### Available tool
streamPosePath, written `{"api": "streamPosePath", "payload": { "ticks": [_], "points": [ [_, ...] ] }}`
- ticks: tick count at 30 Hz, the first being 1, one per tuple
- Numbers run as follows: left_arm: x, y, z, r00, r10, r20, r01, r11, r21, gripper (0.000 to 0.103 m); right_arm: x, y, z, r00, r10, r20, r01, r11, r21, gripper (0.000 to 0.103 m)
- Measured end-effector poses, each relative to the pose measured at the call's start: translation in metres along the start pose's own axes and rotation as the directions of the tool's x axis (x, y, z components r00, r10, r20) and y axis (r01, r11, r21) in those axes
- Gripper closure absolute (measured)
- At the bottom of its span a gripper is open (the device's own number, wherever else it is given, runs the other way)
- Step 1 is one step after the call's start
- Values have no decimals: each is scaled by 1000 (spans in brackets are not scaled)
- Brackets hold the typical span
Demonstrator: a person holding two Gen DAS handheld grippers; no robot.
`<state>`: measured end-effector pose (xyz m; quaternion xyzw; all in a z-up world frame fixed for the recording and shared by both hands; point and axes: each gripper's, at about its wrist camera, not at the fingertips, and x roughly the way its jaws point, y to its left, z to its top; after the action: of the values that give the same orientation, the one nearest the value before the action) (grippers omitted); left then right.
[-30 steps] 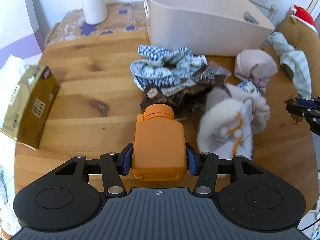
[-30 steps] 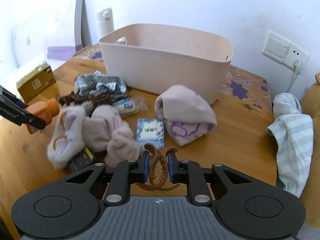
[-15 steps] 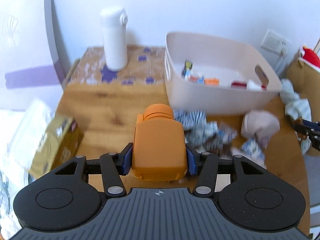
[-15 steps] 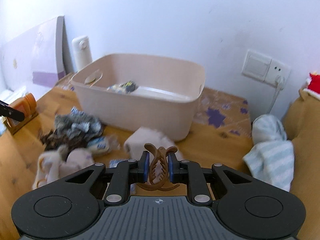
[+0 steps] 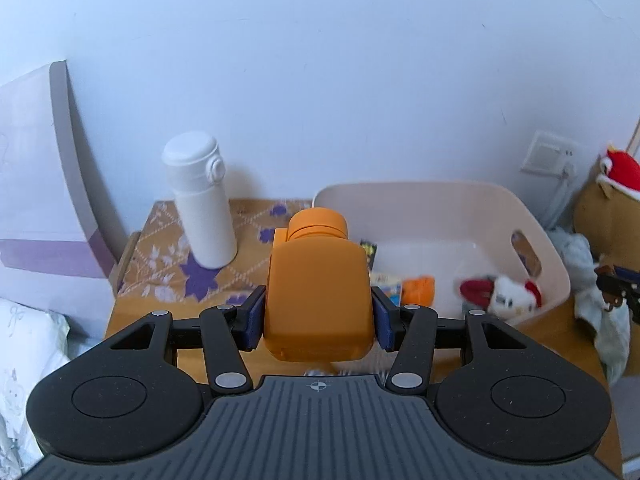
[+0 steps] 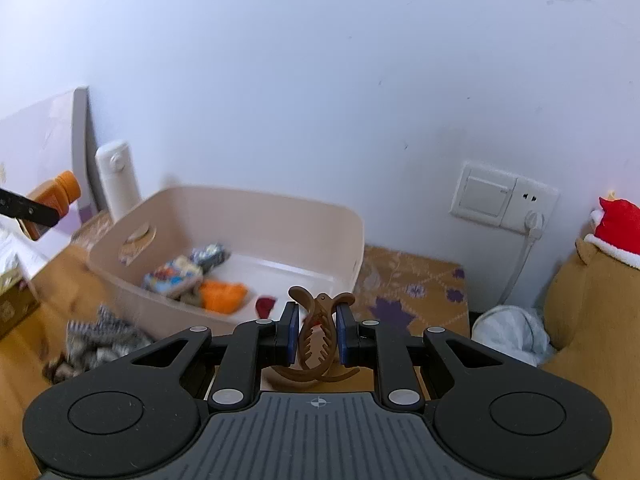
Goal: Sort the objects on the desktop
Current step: 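Carry the orange bottle and brown hair tie over the basket, then open both tools to drop the bottle and hair tie into the basket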
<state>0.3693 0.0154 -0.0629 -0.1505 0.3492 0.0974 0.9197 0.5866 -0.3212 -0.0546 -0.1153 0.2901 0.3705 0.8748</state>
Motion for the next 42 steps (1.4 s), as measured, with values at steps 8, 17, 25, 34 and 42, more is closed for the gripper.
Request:
{"api": "streamPosePath", "payload": {
  "ticks": [8, 17, 25, 34, 42],
  "points": [
    [38, -28, 16, 999, -43, -22, 42, 998, -53, 50, 27, -4, 22, 999, -21, 29, 19, 998, 53, 83],
    [91, -64, 16, 994, -57, -91, 54, 998, -38, 50, 66, 5, 44, 1000, 4, 25, -5, 998, 70, 83],
    [122, -85, 4, 986, -45, -162, 45, 999, -5, 50, 105, 16, 44, 998, 49, -45, -44, 994, 104, 83],
    [129, -101, 0, 979, -49, -200, 57, 998, 32, 49, 124, 27, 32, 993, 77, -94, -64, 989, 135, 83],
    [122, -101, -2, 978, -52, -202, 61, 997, 38, 49, 120, 34, 31, 993, 92, -78, -79, 986, 147, 58]
  ]
}}
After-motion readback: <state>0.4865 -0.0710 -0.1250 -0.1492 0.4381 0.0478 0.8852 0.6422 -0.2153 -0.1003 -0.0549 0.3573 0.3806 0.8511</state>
